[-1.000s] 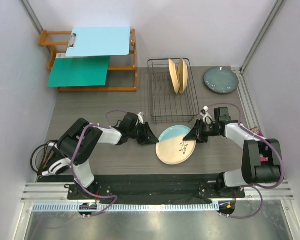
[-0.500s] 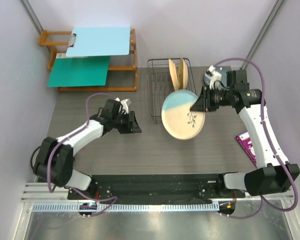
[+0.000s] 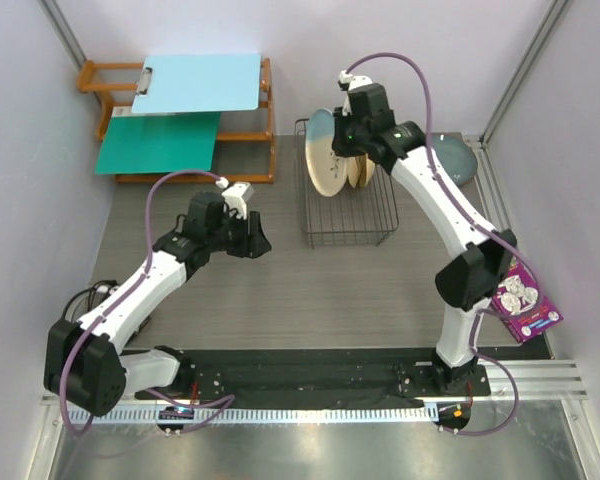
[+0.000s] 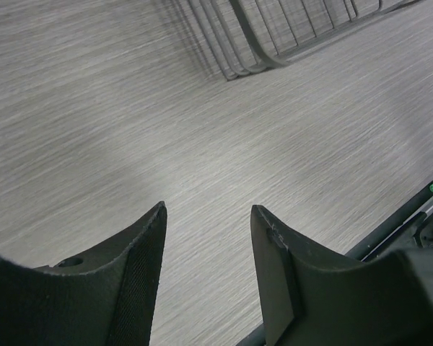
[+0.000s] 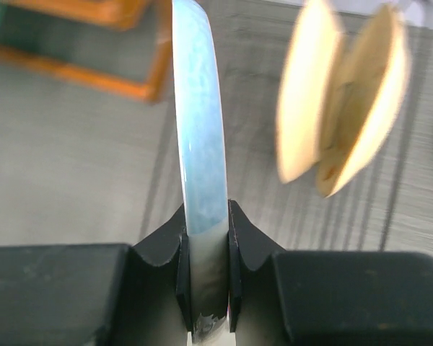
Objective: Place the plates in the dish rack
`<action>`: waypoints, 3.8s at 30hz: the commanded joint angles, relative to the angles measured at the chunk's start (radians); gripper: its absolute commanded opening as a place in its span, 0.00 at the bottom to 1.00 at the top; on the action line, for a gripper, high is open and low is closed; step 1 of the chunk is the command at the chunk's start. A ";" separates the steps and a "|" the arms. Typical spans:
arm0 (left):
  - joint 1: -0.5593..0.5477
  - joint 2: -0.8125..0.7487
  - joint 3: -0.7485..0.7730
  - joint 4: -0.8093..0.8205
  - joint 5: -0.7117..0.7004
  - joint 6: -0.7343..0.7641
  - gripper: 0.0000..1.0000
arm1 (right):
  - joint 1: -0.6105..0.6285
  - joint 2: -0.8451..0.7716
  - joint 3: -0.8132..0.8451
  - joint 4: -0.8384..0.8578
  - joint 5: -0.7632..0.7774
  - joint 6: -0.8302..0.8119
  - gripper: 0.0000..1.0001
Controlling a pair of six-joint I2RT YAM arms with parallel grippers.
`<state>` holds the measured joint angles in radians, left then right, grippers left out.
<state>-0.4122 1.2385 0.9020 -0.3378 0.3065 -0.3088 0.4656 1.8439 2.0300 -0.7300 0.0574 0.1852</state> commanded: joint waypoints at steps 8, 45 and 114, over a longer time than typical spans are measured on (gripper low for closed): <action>0.032 -0.106 -0.129 0.074 0.014 -0.006 0.52 | 0.067 0.172 0.300 0.241 0.550 -0.030 0.01; 0.044 -0.082 -0.183 0.161 0.028 -0.036 0.55 | 0.074 0.417 0.296 0.297 0.685 -0.221 0.01; 0.110 0.512 0.416 -0.220 0.039 0.005 0.65 | -0.722 0.282 -0.294 0.204 0.079 0.718 0.75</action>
<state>-0.3073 1.7157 1.2530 -0.5274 0.2794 -0.2855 -0.2592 2.1464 1.7008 -0.5575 0.0952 0.8177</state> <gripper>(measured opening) 0.655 0.749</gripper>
